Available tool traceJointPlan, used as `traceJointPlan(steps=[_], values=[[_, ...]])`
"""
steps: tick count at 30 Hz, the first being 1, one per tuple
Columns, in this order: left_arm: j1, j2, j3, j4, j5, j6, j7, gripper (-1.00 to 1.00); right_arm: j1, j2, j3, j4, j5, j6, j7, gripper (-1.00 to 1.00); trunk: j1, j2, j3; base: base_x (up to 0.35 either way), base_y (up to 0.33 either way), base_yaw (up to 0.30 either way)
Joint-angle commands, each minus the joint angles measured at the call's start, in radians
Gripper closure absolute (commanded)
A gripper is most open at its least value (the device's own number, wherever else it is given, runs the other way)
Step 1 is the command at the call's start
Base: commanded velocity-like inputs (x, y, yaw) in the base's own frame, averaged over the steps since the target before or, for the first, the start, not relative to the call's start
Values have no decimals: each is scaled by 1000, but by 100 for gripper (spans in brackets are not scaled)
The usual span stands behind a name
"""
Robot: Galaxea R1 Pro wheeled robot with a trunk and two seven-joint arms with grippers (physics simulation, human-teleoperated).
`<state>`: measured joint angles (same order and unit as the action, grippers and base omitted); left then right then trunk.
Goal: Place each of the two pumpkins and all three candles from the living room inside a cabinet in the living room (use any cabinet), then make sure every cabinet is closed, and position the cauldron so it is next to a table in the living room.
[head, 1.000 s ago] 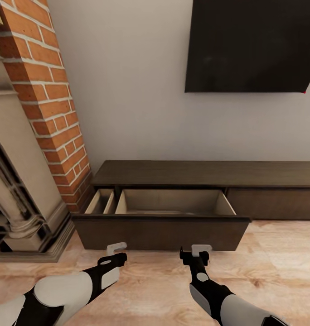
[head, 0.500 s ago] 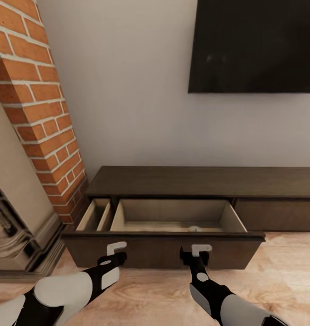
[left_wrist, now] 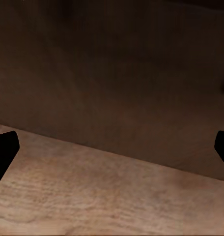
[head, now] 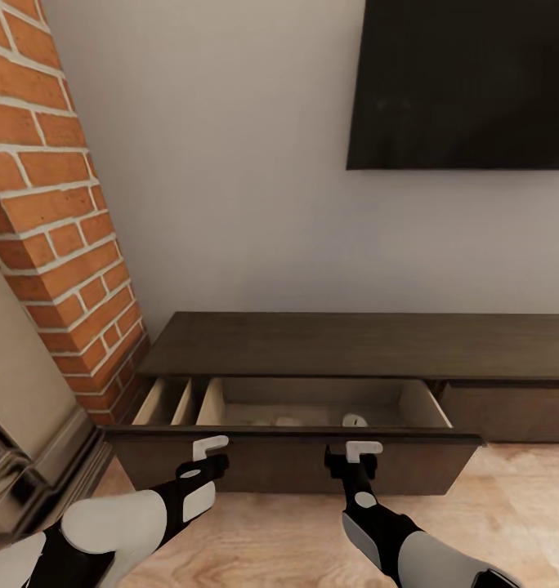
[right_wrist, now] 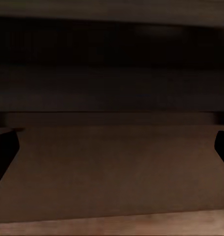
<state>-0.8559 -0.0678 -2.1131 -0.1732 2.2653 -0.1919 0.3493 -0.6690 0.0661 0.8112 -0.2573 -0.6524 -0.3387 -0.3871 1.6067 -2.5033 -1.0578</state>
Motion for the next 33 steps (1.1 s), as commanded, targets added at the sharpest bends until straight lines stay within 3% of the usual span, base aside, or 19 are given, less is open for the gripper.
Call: traceJointPlan(steps=[1, 22, 33], values=[[-1, 0, -8, -3, 8, -6, 5, -100, -1, 1, 8, 0, -4, -4, -4, -100, 0, 0, -1, 315, 0, 0], [-2, 0, -8, -3, 8, -28, 6, -100, -1, 0, 8, -2, 1, -5, -4, -100, 0, 0, -1, 305, 0, 0], [-1, 0, -8, -3, 8, -28, 5, -100, -1, 0, 8, -2, 2, -5, -4, -100, 0, 0, -1, 180, 0, 0]])
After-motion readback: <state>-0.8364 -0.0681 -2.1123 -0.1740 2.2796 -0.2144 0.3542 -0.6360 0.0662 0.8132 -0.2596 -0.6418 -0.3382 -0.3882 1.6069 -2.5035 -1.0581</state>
